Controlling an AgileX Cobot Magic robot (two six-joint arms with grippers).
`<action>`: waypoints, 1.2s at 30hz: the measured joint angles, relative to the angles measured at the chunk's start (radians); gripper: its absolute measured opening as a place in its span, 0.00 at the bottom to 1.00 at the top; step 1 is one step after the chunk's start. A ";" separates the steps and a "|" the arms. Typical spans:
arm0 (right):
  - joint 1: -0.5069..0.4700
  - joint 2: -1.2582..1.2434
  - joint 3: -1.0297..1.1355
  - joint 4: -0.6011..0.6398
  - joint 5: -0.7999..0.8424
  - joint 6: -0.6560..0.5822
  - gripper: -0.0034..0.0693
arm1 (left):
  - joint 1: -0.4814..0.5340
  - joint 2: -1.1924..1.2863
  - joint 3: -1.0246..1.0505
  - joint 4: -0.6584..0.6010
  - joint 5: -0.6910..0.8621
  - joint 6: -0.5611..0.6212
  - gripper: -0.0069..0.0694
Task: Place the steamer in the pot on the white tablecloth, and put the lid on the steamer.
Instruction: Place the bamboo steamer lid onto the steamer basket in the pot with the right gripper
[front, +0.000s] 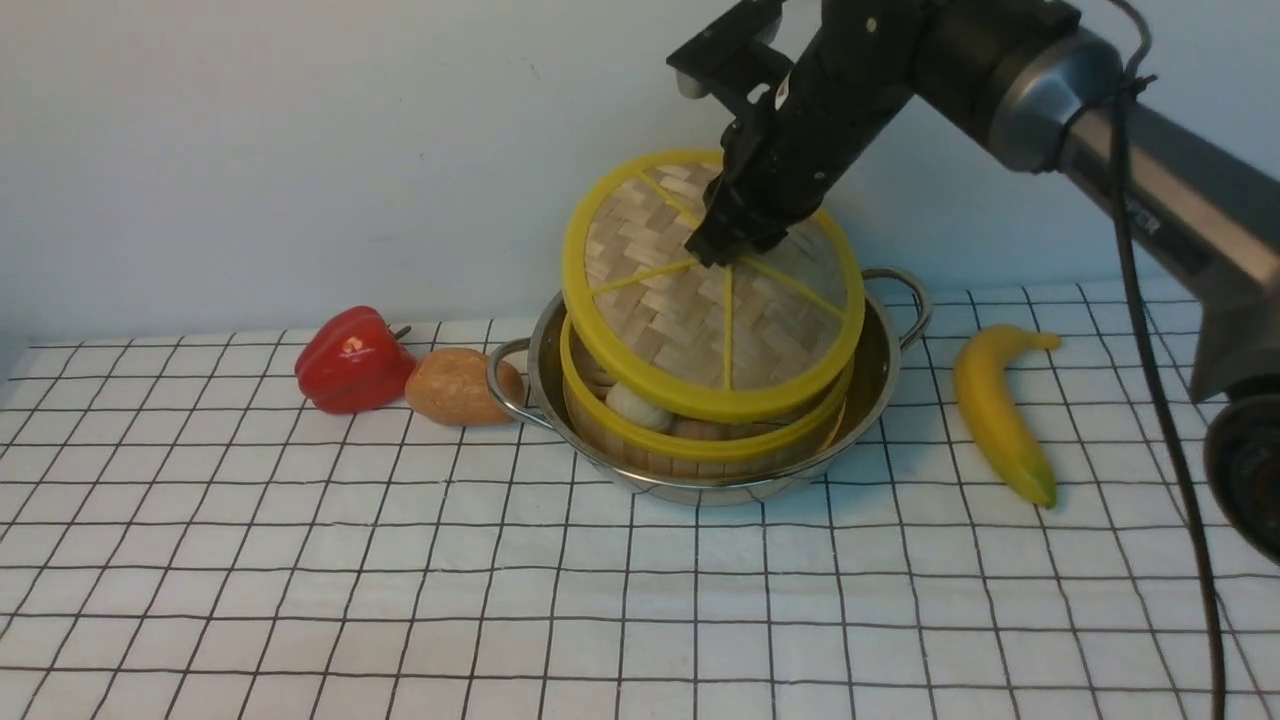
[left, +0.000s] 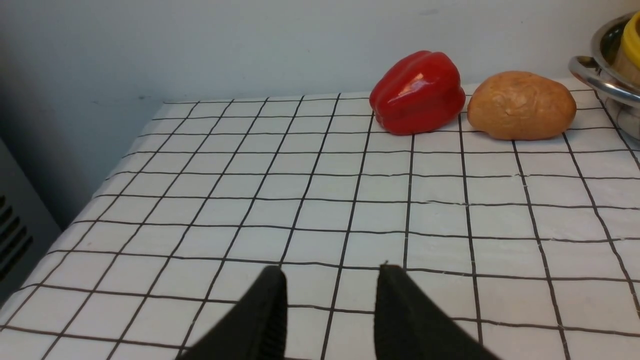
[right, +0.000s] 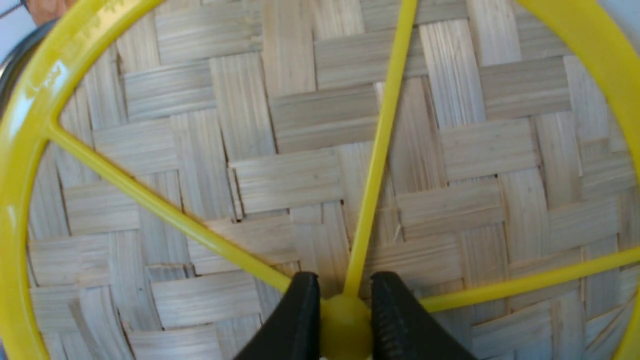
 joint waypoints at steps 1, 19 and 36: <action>0.000 -0.008 0.006 -0.002 -0.001 0.007 0.25 | 0.000 0.000 0.000 0.000 0.000 0.000 0.41; 0.000 -0.034 0.109 0.048 -0.002 -0.045 0.25 | 0.000 0.000 0.000 0.000 0.000 0.000 0.41; 0.000 -0.001 0.109 0.080 -0.113 -0.156 0.25 | 0.000 0.000 0.000 0.000 0.000 0.000 0.41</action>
